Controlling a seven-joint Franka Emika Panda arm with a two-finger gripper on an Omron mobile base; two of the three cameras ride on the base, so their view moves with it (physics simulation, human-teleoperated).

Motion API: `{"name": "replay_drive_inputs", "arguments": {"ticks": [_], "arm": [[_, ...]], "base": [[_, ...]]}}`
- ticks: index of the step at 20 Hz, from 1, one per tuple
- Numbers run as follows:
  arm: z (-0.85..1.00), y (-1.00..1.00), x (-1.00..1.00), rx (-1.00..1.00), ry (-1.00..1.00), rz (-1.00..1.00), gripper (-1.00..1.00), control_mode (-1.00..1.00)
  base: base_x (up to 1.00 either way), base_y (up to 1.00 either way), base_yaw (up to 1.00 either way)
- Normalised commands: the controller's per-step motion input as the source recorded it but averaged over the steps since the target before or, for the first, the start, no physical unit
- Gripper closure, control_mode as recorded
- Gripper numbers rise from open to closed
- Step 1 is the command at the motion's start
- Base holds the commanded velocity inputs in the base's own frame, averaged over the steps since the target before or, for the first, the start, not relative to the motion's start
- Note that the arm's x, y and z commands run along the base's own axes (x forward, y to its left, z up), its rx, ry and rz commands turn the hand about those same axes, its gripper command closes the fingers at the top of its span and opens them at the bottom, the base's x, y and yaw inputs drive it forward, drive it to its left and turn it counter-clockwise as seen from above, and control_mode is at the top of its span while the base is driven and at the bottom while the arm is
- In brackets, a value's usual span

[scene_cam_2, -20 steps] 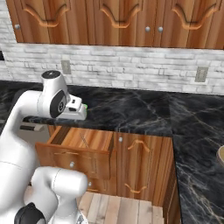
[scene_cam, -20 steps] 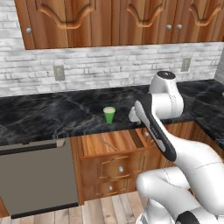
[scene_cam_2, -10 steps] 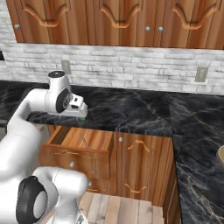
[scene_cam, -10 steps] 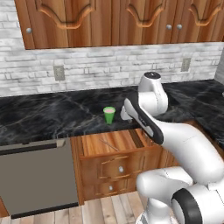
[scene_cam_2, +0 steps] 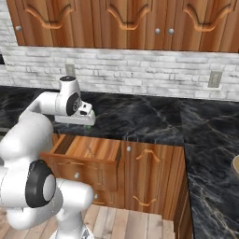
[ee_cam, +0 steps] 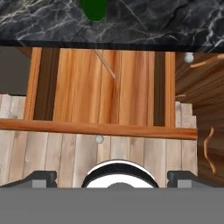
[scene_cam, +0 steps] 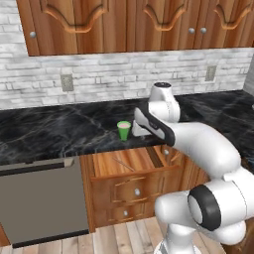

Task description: Pick up the straw from the right drawer and put it inside the smoothie cup.

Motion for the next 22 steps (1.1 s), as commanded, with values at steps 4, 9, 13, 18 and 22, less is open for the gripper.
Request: {"name": "replay_drive_inputs", "arguments": {"ticks": [4,9,13,18,22], "arm": [[-0.41,0.03,0.34,0.00,0.11,0.00,-1.00,-1.00],[-0.48,0.09,0.21,0.00,0.08,0.00,-1.00,-1.00],[-0.54,0.19,0.14,-0.01,0.01,0.00,-1.00,-1.00],[-0.51,0.15,0.08,0.00,0.00,0.00,-1.00,-1.00],[-0.51,0.12,0.07,-0.01,0.00,0.00,-1.00,-1.00]], "base": [[0.00,0.00,0.00],[0.00,0.00,0.00],[0.00,0.00,0.00],[0.00,0.00,0.00],[0.00,0.00,0.00]]}}
